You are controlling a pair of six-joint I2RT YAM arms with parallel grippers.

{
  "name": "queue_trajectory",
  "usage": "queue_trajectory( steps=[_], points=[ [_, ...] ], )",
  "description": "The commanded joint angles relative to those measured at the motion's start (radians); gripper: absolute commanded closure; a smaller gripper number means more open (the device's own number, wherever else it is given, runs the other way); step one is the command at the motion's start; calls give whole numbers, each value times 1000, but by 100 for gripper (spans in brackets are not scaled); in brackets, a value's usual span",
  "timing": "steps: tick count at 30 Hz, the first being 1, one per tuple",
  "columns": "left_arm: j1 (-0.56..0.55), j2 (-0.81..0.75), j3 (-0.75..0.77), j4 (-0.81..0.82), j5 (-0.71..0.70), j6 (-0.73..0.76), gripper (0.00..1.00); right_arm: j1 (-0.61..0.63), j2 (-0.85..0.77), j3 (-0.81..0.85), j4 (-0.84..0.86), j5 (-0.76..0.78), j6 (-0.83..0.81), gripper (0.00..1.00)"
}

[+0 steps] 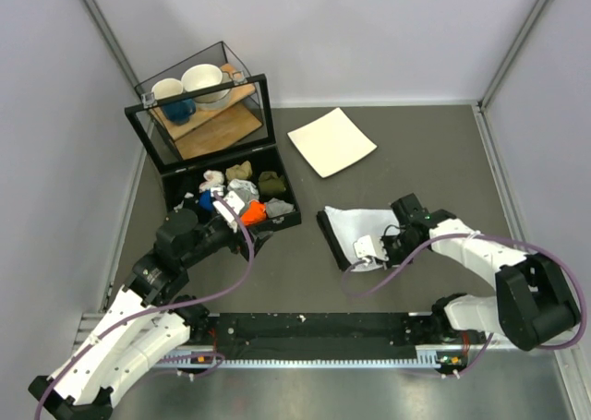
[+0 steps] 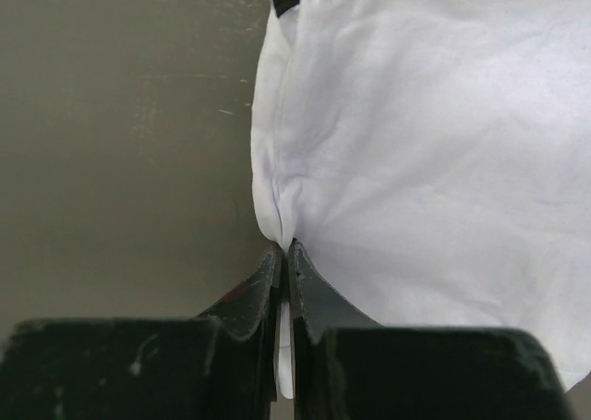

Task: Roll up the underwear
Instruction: Fold the underwear at the center of the board.

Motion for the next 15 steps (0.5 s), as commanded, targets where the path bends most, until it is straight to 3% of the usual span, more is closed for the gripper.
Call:
queue_trajectory(
  steps=[1,15],
  points=[
    [2,-15,0,31,23,8,1,17,-7,81,-135,-17,51,99],
    [2,-16,-2,32,30,9,1,3,216,368,-168,-8,189,100]
  ],
)
